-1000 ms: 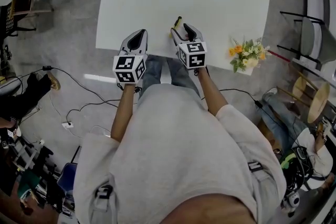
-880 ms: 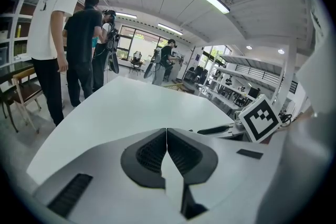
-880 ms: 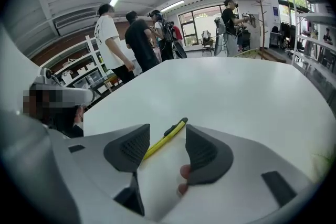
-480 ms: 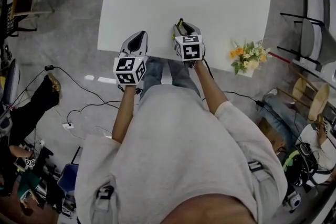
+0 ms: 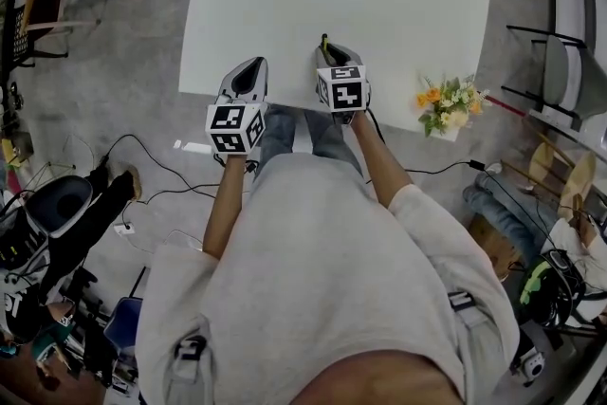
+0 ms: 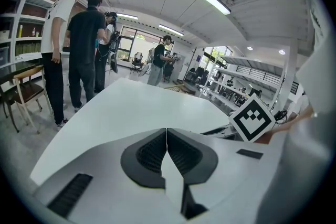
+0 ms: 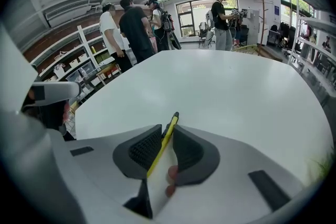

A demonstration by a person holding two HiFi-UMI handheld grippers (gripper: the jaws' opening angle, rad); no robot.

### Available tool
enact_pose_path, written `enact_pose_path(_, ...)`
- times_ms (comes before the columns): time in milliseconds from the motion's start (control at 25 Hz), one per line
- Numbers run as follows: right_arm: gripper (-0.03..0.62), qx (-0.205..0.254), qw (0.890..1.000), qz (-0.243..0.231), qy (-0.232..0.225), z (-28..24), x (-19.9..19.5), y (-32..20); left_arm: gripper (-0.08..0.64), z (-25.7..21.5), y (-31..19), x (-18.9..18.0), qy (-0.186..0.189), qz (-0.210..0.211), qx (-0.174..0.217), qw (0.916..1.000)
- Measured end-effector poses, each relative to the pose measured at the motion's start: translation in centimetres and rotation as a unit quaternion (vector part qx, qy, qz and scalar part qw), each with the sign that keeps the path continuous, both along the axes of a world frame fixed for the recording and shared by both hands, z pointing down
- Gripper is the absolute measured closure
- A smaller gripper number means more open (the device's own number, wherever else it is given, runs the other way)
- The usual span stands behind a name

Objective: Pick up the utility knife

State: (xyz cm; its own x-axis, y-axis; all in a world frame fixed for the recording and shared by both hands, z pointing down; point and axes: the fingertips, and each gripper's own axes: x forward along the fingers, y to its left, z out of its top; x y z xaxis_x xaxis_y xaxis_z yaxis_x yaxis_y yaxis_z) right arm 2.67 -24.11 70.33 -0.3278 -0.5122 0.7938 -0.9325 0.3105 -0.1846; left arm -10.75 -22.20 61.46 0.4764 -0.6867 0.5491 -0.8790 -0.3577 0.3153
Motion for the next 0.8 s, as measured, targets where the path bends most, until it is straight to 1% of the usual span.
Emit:
enact_pose_path(200,0.522,0.006,1.000,-0.003,-0.003,-0.1,-0.6,0.5,0.540,-0.5,-0.2,-0.7,0.000,-0.001,0.007,1.0000)
enact_pose_path(320,0.523,0.019,1.000,0.001,-0.008,-0.9,-0.7,0.5,0.540,-1.0,-0.4,-1.0,0.001,0.000,0.011,0.9999)
enact_pose_path(520,0.523,0.060,0.998,0.016,-0.021,-3.6,0.0,-0.1,0.540,-1.9,-0.9,-0.7,0.002,0.006,0.022,0.9997)
enact_pose_path(800,0.523,0.126,0.991,0.029,-0.038,-8.8,1.4,-0.7,0.540,-3.8,-2.1,0.0,0.001,0.014,0.043,0.9990)
